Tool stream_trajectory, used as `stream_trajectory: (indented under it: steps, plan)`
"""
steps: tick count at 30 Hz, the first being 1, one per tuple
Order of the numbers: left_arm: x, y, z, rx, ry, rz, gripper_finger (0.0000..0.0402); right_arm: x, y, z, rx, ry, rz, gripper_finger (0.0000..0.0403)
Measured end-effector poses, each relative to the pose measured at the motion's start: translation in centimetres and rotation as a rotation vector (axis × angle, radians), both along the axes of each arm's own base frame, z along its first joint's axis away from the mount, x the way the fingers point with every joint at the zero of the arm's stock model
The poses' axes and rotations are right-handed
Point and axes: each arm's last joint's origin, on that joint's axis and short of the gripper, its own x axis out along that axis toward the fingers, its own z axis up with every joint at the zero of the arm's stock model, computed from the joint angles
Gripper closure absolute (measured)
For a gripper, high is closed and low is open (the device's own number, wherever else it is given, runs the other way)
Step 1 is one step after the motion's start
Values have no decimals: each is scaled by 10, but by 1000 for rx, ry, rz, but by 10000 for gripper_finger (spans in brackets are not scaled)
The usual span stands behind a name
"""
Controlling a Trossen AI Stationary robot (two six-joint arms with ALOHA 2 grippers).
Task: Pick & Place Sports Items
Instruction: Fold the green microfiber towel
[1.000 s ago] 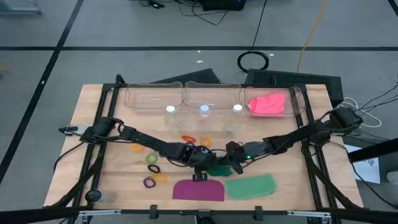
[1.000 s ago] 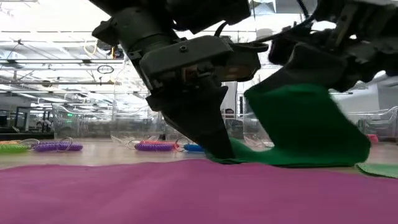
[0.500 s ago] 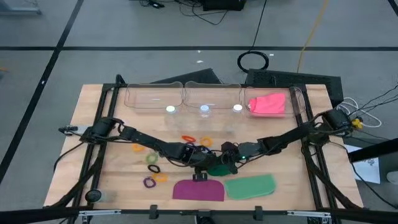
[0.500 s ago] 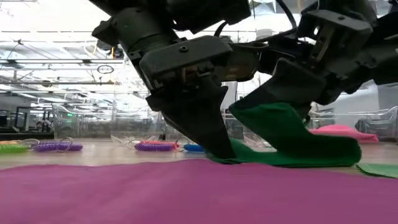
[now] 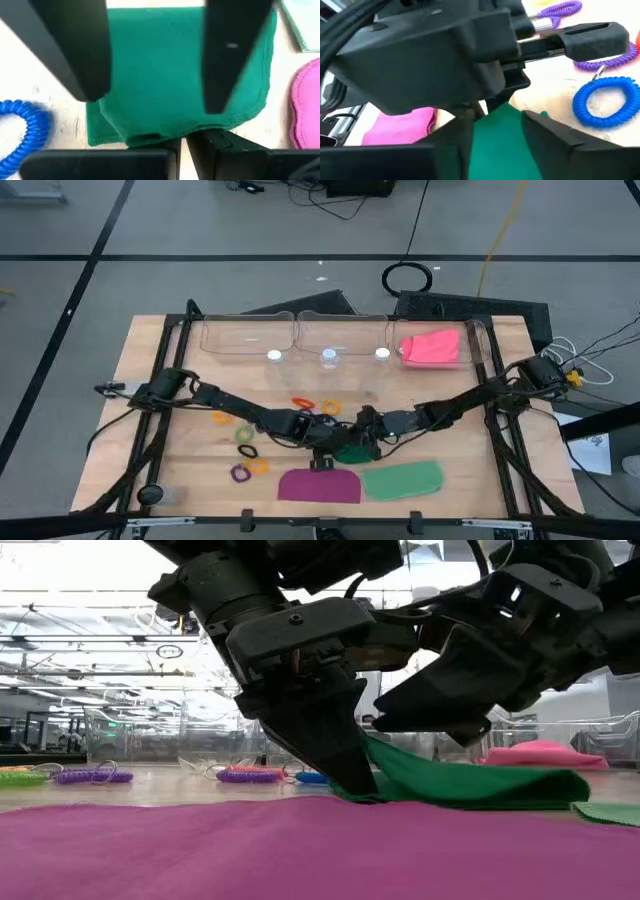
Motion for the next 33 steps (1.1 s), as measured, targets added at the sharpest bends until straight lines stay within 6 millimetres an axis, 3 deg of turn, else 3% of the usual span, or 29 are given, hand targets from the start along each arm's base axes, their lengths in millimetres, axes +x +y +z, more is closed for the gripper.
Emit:
stream_trajectory:
  steps: [9, 33]
  plan:
    - [-3, 1, 13, -38, 4, -13, 376, -1, 2, 0, -5, 0, 93, 207]
    - [-26, 8, 101, -78, -124, 30, 376, -5, 3, -8, -31, 86, 173, 202]
